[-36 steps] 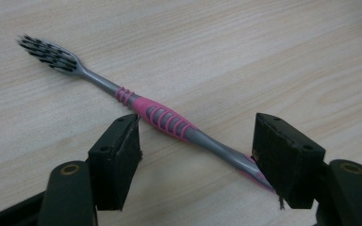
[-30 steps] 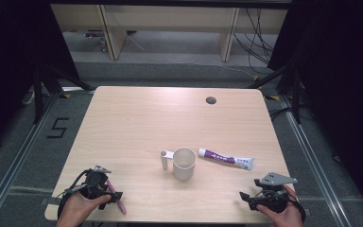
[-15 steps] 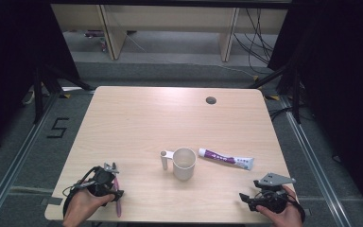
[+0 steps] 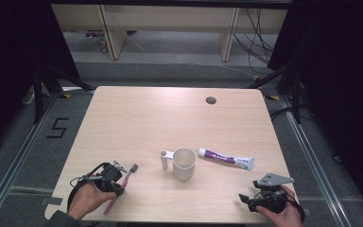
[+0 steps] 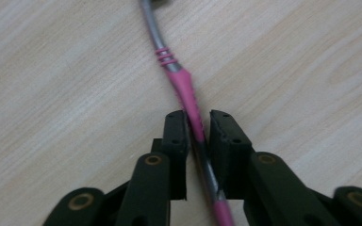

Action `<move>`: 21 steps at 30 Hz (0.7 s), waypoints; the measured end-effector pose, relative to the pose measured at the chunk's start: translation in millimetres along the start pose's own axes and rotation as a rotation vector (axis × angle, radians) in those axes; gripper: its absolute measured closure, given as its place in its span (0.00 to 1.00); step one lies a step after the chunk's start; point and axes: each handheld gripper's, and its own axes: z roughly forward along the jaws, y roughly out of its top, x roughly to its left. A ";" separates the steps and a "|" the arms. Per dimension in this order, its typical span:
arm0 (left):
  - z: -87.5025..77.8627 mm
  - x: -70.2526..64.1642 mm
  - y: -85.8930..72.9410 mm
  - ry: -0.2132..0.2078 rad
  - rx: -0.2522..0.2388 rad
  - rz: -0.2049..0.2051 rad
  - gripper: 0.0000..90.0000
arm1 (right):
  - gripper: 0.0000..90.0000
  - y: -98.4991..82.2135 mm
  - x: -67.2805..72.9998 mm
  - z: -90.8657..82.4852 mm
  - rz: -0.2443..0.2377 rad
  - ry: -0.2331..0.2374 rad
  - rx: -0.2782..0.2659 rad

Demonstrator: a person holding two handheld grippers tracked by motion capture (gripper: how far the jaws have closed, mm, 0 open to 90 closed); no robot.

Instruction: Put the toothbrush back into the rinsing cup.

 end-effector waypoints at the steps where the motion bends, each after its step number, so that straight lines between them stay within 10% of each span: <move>1: -0.1 0.9 0.8 -0.008 0.011 0.001 0.90 | 0.26 0.1 0.1 0.0 0.001 0.001 0.000; 21: 0.1 5.9 11.5 -0.016 0.135 0.064 0.92 | 0.26 -0.2 -0.5 0.6 -0.010 0.010 0.006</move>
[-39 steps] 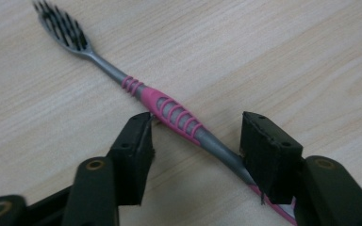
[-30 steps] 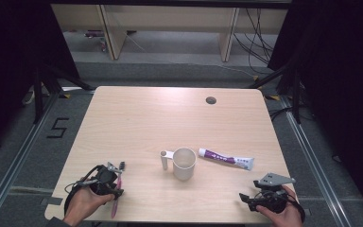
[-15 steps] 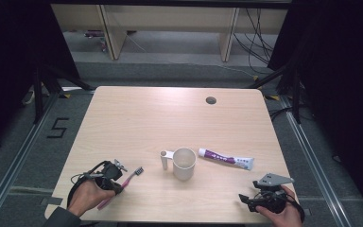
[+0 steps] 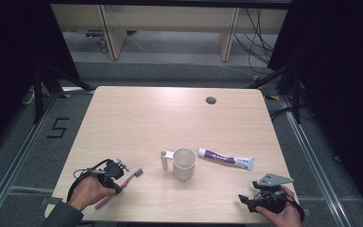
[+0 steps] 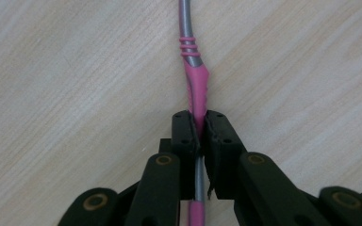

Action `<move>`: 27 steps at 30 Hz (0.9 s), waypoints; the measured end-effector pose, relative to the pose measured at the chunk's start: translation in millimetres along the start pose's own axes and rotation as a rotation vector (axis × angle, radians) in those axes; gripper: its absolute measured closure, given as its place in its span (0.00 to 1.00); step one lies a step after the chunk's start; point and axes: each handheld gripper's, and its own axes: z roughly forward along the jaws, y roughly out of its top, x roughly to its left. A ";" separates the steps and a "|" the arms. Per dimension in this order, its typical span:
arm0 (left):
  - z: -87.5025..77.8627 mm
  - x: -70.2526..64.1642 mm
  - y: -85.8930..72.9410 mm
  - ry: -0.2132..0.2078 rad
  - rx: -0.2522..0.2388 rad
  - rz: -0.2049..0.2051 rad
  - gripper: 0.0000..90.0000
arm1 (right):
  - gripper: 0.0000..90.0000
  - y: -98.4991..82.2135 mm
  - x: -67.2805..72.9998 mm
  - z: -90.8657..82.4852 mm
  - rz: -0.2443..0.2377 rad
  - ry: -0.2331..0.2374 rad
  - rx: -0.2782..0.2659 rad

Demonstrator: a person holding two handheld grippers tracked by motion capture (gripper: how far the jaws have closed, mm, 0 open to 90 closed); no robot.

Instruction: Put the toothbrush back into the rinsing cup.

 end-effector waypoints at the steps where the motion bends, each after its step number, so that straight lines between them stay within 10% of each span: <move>1: 0.1 0.1 0.1 0.002 0.000 0.001 0.92 | 0.26 -0.4 0.8 0.5 0.014 0.002 0.000; 17: 0.2 0.2 7.1 0.025 0.068 0.071 0.92 | 0.26 -0.4 0.5 0.5 0.006 0.005 0.007; 27: -15.1 0.9 5.2 0.020 -0.021 0.088 0.93 | 0.26 -0.1 -0.7 0.5 0.000 0.008 -0.013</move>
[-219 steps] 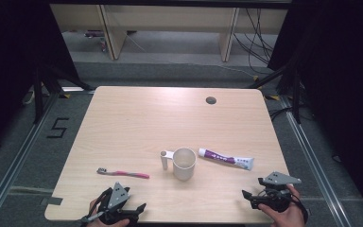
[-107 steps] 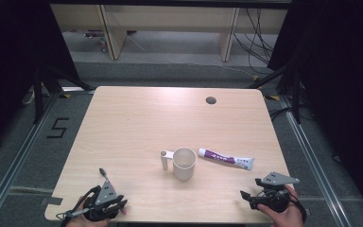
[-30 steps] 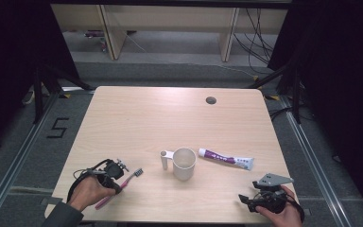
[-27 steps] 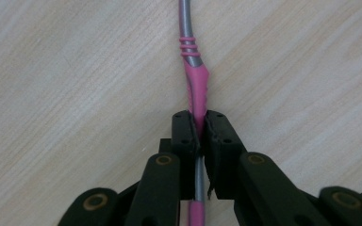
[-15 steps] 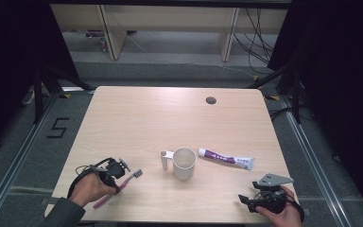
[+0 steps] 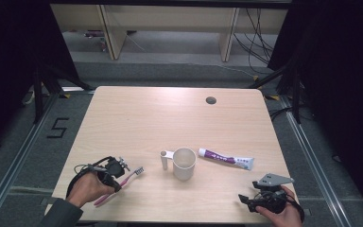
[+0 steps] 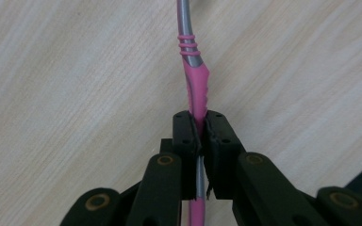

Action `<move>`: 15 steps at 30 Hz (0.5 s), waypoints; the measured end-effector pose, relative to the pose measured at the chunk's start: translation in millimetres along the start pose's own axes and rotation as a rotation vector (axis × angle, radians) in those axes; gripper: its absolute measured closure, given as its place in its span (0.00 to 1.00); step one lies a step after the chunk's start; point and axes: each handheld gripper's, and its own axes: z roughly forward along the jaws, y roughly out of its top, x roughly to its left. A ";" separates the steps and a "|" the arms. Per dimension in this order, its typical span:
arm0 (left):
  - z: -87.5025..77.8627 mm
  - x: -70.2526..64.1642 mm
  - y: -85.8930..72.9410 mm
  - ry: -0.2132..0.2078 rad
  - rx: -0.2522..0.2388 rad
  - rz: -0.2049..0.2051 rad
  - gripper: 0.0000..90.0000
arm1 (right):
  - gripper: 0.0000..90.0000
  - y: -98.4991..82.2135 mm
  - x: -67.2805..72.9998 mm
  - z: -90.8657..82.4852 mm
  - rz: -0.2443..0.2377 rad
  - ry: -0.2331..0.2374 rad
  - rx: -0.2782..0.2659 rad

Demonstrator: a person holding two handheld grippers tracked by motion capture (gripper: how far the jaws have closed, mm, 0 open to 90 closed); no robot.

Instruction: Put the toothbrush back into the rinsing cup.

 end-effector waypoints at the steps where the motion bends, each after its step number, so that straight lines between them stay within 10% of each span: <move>1: -2.4 0.3 -0.8 0.001 -0.020 -0.003 0.93 | 0.26 0.0 -1.2 -0.2 -0.008 -0.002 -0.003; 15: -34.2 6.4 -1.9 -0.012 -0.412 -0.084 0.93 | 0.26 0.5 0.9 -1.8 0.033 -0.005 0.005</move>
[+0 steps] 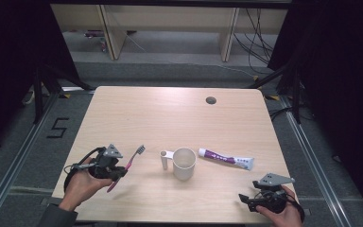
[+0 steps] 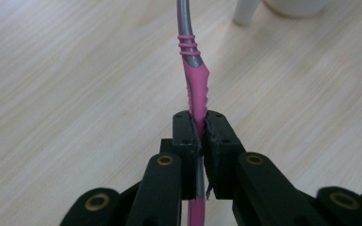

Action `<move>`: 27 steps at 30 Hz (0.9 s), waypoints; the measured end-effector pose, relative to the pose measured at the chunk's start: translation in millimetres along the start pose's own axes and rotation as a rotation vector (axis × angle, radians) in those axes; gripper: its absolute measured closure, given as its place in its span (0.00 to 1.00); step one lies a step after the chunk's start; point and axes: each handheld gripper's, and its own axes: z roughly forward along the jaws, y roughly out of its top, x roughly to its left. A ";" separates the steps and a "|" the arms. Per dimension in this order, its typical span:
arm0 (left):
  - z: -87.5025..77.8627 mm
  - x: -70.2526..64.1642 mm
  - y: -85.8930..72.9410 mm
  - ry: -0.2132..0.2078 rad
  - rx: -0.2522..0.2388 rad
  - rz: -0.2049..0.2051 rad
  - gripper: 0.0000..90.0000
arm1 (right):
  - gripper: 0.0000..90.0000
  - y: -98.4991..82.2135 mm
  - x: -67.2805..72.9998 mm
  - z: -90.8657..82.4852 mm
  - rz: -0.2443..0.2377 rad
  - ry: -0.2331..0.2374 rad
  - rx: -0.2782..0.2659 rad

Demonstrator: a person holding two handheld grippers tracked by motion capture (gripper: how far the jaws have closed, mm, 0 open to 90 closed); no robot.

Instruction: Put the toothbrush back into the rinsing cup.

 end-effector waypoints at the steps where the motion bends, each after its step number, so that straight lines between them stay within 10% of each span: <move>1: -0.2 0.3 1.0 -0.006 -0.026 -0.012 0.93 | 0.26 -0.3 0.1 0.1 0.005 0.004 -0.001; 11: 5.4 -8.2 5.1 0.014 -0.385 -0.129 0.93 | 0.26 -0.4 -2.1 1.4 -0.022 0.000 -0.016; 27: 1.4 -36.2 21.7 -0.053 -0.597 -0.120 0.93 | 0.26 -0.6 -0.3 0.9 -0.004 0.006 -0.012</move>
